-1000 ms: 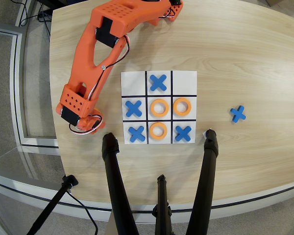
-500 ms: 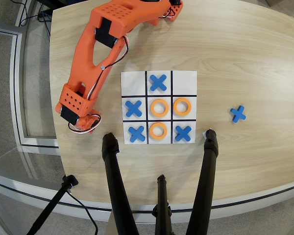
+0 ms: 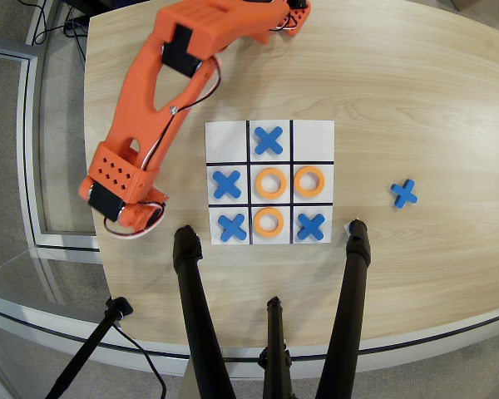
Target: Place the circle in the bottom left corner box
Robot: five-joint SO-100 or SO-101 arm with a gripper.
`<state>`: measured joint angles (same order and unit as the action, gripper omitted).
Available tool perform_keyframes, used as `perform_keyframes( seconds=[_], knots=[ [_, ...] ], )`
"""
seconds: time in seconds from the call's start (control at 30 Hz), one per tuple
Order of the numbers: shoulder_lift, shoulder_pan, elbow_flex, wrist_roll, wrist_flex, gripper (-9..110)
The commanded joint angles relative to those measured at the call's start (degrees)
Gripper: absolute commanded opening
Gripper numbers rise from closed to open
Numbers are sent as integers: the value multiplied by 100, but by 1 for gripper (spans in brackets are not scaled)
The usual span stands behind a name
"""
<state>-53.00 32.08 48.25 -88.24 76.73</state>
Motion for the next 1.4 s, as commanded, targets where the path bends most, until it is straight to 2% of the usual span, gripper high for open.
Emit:
perform_keyframes(
  seconds=[0.0,0.27,0.57,0.77,0.9,1.2,1.37],
  knots=[
    [-1652,-281,448,44,817,0],
    [-5889,-1626,5054,105,334,0],
    [-8279,-3718,7673,870,246,0],
    [-8288,-5115,8350,1881,-501,0],
    [-7831,-5660,8499,2232,-1046,0],
    [-6223,-5555,8464,2312,-2399,0],
    [-5643,-5484,8376,2303,-2716,0]
  ],
)
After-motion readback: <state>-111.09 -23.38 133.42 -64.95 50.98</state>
